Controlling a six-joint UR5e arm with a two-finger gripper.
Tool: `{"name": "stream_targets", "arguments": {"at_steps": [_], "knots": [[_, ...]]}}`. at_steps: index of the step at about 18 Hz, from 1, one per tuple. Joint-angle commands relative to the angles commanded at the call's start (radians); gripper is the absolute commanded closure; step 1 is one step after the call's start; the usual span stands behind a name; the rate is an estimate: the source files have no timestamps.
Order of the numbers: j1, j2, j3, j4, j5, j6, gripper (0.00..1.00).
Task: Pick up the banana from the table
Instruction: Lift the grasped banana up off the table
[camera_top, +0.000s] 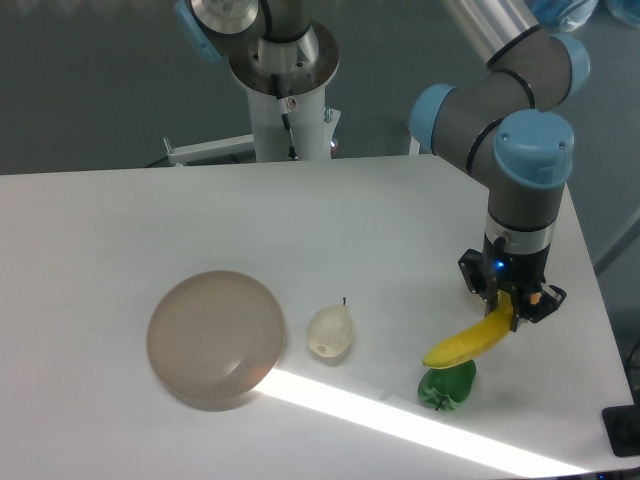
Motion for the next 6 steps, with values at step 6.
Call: {"name": "stream_targets", "arguments": {"at_steps": [6], "knots": [[-0.002, -0.002, 0.006, 0.000, -0.002, -0.008, 0.80]]}}
